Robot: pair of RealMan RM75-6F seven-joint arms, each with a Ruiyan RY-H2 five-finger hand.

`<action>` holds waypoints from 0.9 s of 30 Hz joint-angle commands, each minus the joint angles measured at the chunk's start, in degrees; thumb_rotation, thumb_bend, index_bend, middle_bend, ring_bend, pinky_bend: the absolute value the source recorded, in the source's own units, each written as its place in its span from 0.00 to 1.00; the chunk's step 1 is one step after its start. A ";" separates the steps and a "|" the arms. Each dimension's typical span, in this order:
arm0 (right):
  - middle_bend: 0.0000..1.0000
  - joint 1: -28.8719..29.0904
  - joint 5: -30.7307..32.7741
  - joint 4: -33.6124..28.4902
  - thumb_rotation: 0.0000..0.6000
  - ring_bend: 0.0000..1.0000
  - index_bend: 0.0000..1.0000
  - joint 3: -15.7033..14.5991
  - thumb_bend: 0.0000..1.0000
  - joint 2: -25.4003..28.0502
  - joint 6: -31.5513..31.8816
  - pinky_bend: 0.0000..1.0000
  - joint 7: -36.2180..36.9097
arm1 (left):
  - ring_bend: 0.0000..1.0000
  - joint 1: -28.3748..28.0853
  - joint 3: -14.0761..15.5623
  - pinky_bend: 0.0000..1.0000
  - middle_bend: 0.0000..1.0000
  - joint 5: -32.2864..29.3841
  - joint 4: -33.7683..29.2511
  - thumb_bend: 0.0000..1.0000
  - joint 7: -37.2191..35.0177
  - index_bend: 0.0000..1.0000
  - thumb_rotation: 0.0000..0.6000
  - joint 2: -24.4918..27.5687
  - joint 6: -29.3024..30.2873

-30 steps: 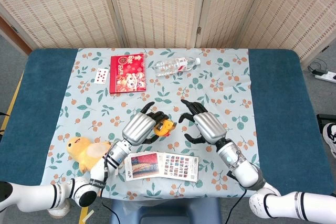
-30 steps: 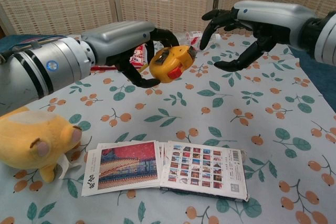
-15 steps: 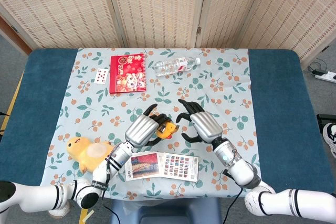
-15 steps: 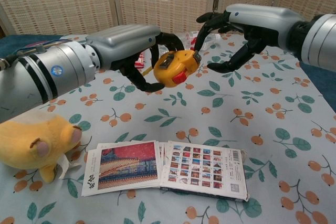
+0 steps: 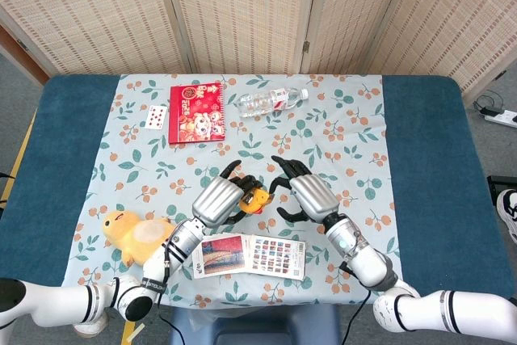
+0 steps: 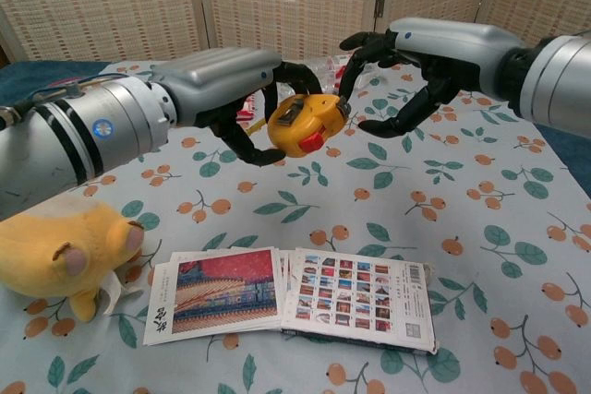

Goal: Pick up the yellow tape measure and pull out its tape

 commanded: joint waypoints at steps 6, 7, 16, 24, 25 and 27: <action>0.07 0.07 0.28 0.39 1.00 0.04 0.51 -0.37 0.40 -0.01 0.15 0.00 0.17 | 0.46 0.04 0.15 0.09 0.48 -0.34 0.69 0.41 -0.41 0.55 1.00 -0.11 -0.28; 0.07 0.13 0.33 0.57 1.00 0.04 0.52 -0.41 0.40 -0.12 0.17 0.00 0.14 | 0.46 0.04 0.20 0.09 0.48 -0.30 0.73 0.41 -0.43 0.55 1.00 -0.12 -0.29; 0.11 0.42 0.21 2.19 1.00 0.06 0.58 -0.32 0.40 -1.77 1.12 0.00 0.27 | 0.46 -0.08 0.55 0.09 0.48 0.12 0.73 0.41 -0.28 0.55 1.00 -0.32 -0.37; 0.13 0.56 0.09 2.80 1.00 0.06 0.61 -0.36 0.39 -2.50 1.46 0.00 0.30 | 0.46 -0.18 0.63 0.09 0.48 0.17 1.08 0.41 -0.22 0.55 1.00 -0.59 -0.47; 0.13 0.56 0.10 2.88 1.00 0.06 0.62 -0.37 0.39 -2.60 1.50 0.00 0.34 | 0.46 -0.18 0.67 0.09 0.48 0.18 1.18 0.41 -0.26 0.55 1.00 -0.64 -0.49; 0.14 0.56 0.10 3.11 1.00 0.07 0.63 -0.42 0.40 -2.85 1.69 0.00 0.22 | 0.46 -0.13 0.78 0.09 0.48 0.22 1.38 0.41 -0.32 0.55 1.00 -0.72 -0.51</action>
